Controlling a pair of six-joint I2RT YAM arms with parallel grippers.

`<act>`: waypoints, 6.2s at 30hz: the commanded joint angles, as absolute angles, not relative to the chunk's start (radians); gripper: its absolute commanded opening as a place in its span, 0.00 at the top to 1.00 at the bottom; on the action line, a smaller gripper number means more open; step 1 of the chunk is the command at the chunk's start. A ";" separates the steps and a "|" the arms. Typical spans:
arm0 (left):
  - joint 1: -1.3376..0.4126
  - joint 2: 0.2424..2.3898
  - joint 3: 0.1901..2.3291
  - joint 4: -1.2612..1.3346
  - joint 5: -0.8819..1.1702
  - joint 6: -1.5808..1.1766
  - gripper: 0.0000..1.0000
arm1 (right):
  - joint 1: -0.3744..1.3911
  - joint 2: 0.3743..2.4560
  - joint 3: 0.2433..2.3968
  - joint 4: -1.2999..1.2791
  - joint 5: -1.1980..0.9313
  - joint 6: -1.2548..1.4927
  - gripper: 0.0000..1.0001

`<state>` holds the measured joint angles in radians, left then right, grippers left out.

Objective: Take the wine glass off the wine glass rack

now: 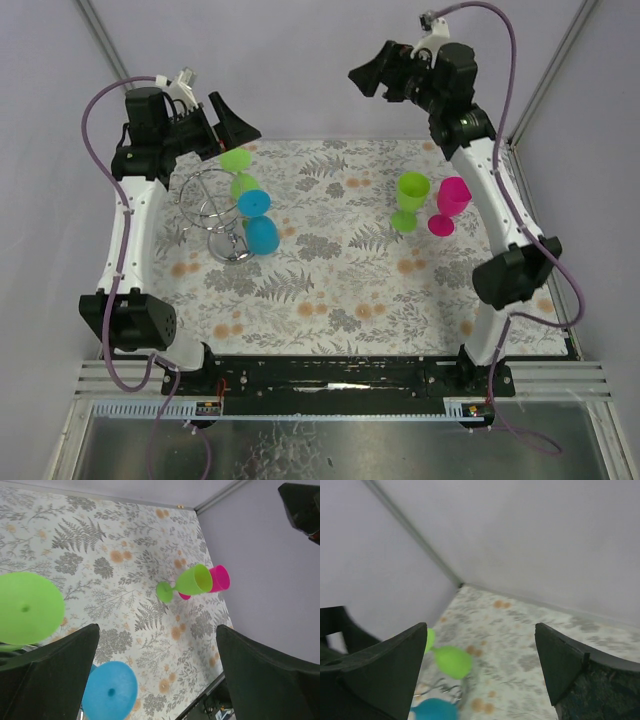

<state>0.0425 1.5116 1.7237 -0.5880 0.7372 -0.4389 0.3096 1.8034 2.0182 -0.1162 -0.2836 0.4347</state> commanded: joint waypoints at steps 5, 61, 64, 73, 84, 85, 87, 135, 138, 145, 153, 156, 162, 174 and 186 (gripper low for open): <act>0.146 1.509 1.768 -0.466 0.730 -0.488 0.00 | 0.341 2.142 2.305 -0.148 -0.769 0.982 0.19; 0.224 1.398 1.577 -0.385 0.744 -0.532 0.00 | 0.630 2.517 2.420 0.180 -0.698 1.305 0.41; 0.224 1.400 1.573 -0.381 0.750 -0.534 0.00 | 0.632 2.523 2.421 0.182 -0.692 1.307 0.42; 0.223 1.406 1.555 -0.354 0.762 -0.547 0.00 | 0.632 2.542 2.435 0.196 -0.678 1.329 0.45; 0.223 1.417 1.545 -0.342 0.774 -0.549 0.00 | 0.632 2.556 2.448 0.235 -0.671 1.366 0.56; 0.223 1.418 1.544 -0.342 0.776 -0.549 0.00 | 0.632 2.556 2.448 0.237 -0.670 1.367 0.58; 0.224 1.420 1.542 -0.342 0.776 -0.549 0.00 | 0.632 2.555 2.446 0.246 -0.674 1.370 0.62; 0.224 1.394 1.500 -0.325 0.795 -0.561 0.00 | 0.600 2.430 2.348 0.287 -0.637 1.372 1.00; 0.224 1.398 1.499 -0.322 0.797 -0.563 0.00 | 0.597 2.428 2.348 0.274 -0.634 1.362 1.00; 0.224 1.399 1.497 -0.320 0.806 -0.568 0.00 | 0.591 2.423 2.325 0.285 -0.621 1.357 1.00; 0.224 1.386 1.474 -0.314 0.814 -0.568 0.00 | 0.590 2.447 2.357 0.280 -0.617 1.371 1.00; 0.224 1.382 1.470 -0.313 0.813 -0.568 0.00 | 0.588 2.436 2.341 0.275 -0.617 1.366 1.00; 0.223 1.379 1.461 -0.313 0.813 -0.569 0.00 | 0.588 2.398 2.292 0.276 -0.615 1.360 1.00; 0.224 1.356 1.443 -0.314 0.817 -0.565 0.00 | 0.588 2.383 2.273 0.271 -0.597 1.357 1.00; 0.223 1.346 1.421 -0.306 0.831 -0.575 0.00 | 0.583 2.435 2.332 0.254 -0.575 1.367 1.00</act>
<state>0.2169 1.3697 1.4376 -0.3695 0.8055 -0.5648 0.6052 2.4508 2.2555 0.2173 -0.6102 1.3701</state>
